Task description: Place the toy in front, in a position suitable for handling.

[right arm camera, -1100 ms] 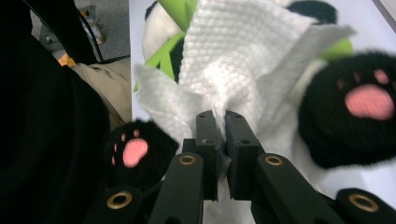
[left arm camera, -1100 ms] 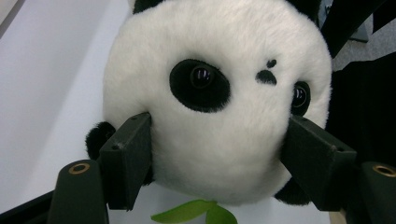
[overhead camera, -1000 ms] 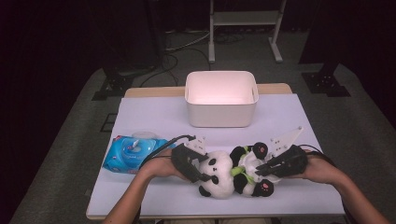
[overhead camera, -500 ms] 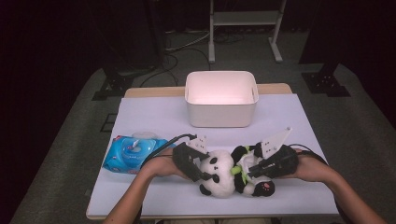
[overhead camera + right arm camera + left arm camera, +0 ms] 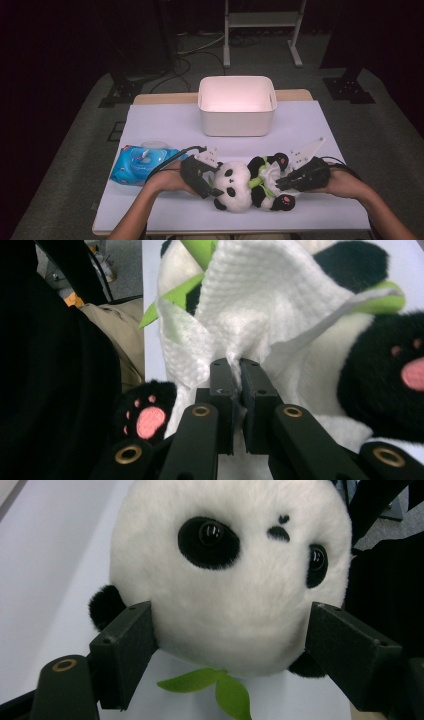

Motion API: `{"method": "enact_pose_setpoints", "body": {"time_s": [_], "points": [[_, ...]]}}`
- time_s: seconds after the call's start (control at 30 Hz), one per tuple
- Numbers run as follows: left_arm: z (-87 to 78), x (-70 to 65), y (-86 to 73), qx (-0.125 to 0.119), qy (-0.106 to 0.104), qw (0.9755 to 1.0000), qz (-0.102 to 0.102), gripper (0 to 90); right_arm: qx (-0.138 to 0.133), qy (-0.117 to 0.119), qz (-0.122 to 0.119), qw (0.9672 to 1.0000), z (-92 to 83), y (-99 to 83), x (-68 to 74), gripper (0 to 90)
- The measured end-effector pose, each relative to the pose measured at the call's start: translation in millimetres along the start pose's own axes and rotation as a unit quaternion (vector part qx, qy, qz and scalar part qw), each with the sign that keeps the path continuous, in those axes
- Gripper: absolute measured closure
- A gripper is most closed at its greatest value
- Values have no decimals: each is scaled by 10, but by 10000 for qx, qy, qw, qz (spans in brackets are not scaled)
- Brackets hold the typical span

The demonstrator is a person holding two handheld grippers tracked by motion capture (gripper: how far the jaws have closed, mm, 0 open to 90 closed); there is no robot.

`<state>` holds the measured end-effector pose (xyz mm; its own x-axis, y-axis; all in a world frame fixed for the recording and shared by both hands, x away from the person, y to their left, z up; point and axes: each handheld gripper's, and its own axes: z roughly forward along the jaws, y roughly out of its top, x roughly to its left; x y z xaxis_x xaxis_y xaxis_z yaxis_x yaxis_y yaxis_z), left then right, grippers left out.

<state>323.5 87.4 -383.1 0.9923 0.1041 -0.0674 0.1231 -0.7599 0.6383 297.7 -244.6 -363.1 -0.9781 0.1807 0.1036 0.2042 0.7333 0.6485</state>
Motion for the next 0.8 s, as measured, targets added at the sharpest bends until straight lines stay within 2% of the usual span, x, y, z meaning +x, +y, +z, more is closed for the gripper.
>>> {"method": "enact_pose_setpoints", "body": {"time_s": [0.07, 0.2, 0.27, 0.4, 0.53, 0.6, 0.7, 0.77, 0.8], "points": [[25, -8, -13, -36, 5, 10000, 13, 198, -34, 12, 53, 10000, -7, -28, 0, 844], [109, -3, 22, -149, 16, 9999, 3, 272, -73, -46, 67, 9999, -16, -65, -31, 845], [139, 0, 58, -192, -31, 9998, -62, 275, -74, -71, 160, 9998, -42, -95, -52, 846], [198, 0, 156, -246, -82, 9997, -42, 279, -184, -149, 319, 9992, -110, -192, -126, 846], [252, 20, 218, -212, -14, 9997, -88, 288, -279, -198, 423, 9985, -152, -241, -172, 845], [275, 27, 234, -244, -10, 9997, -94, 288, -421, -185, 457, 9979, -185, -249, -174, 845], [303, 34, 273, -220, 23, 9997, -79, 289, -528, -197, 348, 9978, -229, -195, -115, 845], [321, 33, 305, -203, 63, 9998, -59, 288, -516, -226, 175, 9983, -253, -126, -64, 844], [326, 29, 318, -202, 66, 9998, -34, 288, -516, -226, 175, 9983, -253, -126, -64, 844]]}}
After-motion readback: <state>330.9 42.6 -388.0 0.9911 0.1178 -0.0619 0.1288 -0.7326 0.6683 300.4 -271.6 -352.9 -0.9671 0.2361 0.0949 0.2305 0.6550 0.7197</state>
